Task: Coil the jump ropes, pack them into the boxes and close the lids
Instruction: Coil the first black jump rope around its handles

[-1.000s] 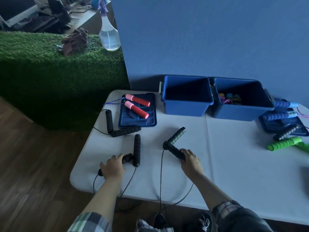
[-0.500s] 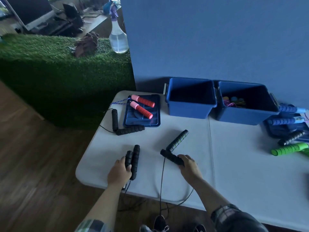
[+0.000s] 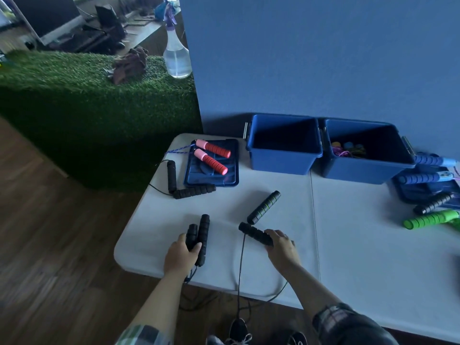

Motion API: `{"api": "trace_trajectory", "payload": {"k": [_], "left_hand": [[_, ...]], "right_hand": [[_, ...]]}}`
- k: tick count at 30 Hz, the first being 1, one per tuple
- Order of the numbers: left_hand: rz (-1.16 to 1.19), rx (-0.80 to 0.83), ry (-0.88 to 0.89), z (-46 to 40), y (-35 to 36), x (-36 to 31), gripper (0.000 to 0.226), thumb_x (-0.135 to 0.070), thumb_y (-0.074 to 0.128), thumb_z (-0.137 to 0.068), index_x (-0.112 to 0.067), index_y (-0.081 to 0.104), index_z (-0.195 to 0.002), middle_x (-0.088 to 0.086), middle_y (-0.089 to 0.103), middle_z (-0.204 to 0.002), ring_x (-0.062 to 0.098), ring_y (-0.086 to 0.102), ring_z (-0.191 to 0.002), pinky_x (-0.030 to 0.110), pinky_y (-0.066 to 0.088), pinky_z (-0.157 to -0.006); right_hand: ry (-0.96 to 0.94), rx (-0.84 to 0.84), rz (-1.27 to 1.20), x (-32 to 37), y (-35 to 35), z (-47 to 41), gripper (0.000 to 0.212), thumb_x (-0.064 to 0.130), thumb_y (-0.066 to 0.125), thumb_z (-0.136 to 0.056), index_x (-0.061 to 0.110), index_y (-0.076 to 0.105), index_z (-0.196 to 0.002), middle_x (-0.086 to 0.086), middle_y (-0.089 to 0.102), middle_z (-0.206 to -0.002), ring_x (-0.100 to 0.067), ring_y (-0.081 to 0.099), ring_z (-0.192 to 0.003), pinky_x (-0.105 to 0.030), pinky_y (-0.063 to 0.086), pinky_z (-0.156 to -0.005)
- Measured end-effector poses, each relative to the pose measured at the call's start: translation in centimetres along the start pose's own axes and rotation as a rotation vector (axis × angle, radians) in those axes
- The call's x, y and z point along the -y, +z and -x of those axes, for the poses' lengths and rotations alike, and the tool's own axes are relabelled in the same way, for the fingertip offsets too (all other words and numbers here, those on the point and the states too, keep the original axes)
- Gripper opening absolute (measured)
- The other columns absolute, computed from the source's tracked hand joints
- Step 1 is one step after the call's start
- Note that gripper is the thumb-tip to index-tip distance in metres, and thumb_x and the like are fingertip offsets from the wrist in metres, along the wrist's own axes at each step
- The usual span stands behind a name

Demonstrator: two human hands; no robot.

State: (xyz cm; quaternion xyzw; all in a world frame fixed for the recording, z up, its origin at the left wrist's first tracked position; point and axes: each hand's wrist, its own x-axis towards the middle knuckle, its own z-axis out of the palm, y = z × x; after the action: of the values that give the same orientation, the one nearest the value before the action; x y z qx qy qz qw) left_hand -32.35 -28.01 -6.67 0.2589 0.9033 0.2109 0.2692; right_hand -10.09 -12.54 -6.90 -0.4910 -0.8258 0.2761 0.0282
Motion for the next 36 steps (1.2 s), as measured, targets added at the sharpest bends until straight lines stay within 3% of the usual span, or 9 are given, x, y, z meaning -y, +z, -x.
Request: {"api": "trace_trajectory", "payload": {"k": [3,8,10,13,18,22,28,34,36], "left_hand": [[0.029,0.029,-0.019,-0.1,0.2,-0.4,0.042,-0.043,0.065,-0.086,-0.009,0.057,-0.110,0.008,0.066,-0.106,0.024,0.062,-0.094,0.034,0.052,-0.080],[0.053,0.016,-0.011,0.0,0.3,-0.5,0.032,-0.038,0.067,-0.086,-0.011,0.061,-0.101,0.006,0.066,-0.099,0.021,0.061,-0.088,0.031,0.051,-0.077],[0.070,0.002,0.010,0.1,0.2,-0.5,0.030,-0.034,0.068,-0.085,-0.010,0.060,-0.102,0.008,0.064,-0.102,0.022,0.062,-0.089,0.032,0.051,-0.077],[0.069,-0.088,0.024,0.7,0.1,-1.0,0.048,-0.028,0.072,-0.084,-0.014,0.046,-0.122,0.012,0.045,-0.117,0.031,0.057,-0.096,0.031,0.044,-0.073],[0.014,-0.069,0.094,0.8,0.3,-1.3,0.026,-0.031,0.071,-0.084,-0.022,0.055,-0.102,0.008,0.045,-0.104,0.021,0.054,-0.080,0.032,0.049,-0.072],[-0.020,-0.014,0.068,0.7,0.7,-1.3,0.035,-0.044,0.076,-0.074,-0.020,0.058,-0.093,0.003,0.042,-0.102,0.020,0.058,-0.078,0.031,0.052,-0.072],[0.004,-0.024,-0.046,0.5,1.2,-2.2,0.027,-0.031,0.076,-0.074,-0.018,0.059,-0.090,0.004,0.042,-0.109,0.020,0.061,-0.071,0.030,0.054,-0.066],[-0.012,-0.026,-0.067,0.8,1.2,-2.7,0.029,-0.035,0.077,-0.071,-0.023,0.059,-0.090,0.002,0.041,-0.103,0.019,0.059,-0.069,0.027,0.050,-0.059],[0.005,-0.014,-0.039,0.7,1.2,-2.6,0.028,-0.034,0.077,-0.069,-0.025,0.057,-0.086,0.003,0.050,-0.100,0.018,0.062,-0.067,0.027,0.052,-0.057]], "right_hand": [[0.000,-0.013,0.015,0.1,0.1,0.1,0.039,0.011,0.051,-0.088,0.022,0.052,-0.125,-0.001,0.058,-0.119,-0.023,0.055,-0.104,-0.035,0.036,-0.094],[-0.019,-0.033,0.048,0.2,0.2,0.4,0.041,0.011,0.050,-0.088,0.024,0.051,-0.126,0.002,0.058,-0.120,-0.022,0.053,-0.107,-0.034,0.032,-0.095],[-0.022,-0.029,0.035,0.2,0.2,0.5,0.041,0.011,0.050,-0.088,0.023,0.051,-0.127,0.002,0.058,-0.121,-0.022,0.053,-0.108,-0.035,0.032,-0.095],[-0.013,-0.029,0.029,0.2,0.2,0.5,0.040,0.012,0.051,-0.089,0.023,0.050,-0.128,0.003,0.057,-0.124,-0.021,0.053,-0.110,-0.034,0.031,-0.098],[-0.009,-0.028,0.045,0.2,0.0,0.3,0.040,0.016,0.052,-0.090,0.022,0.049,-0.130,0.004,0.056,-0.127,-0.019,0.050,-0.116,-0.033,0.029,-0.100],[0.005,-0.013,0.060,0.2,-0.1,0.4,0.040,0.019,0.053,-0.090,0.022,0.049,-0.130,0.003,0.054,-0.129,-0.019,0.048,-0.118,-0.032,0.028,-0.100],[0.016,0.000,0.083,0.0,-0.2,0.4,0.044,0.026,0.055,-0.089,0.022,0.046,-0.133,0.002,0.051,-0.133,-0.019,0.045,-0.123,-0.033,0.026,-0.104],[-0.187,-0.092,0.163,1.9,0.2,0.5,0.047,0.022,0.061,-0.084,0.014,0.051,-0.129,-0.004,0.051,-0.131,-0.026,0.046,-0.125,-0.038,0.030,-0.106],[-0.269,-0.080,0.129,3.3,0.3,0.6,0.044,0.019,0.058,-0.086,0.013,0.052,-0.129,-0.003,0.051,-0.131,-0.026,0.046,-0.123,-0.036,0.033,-0.104]]}}
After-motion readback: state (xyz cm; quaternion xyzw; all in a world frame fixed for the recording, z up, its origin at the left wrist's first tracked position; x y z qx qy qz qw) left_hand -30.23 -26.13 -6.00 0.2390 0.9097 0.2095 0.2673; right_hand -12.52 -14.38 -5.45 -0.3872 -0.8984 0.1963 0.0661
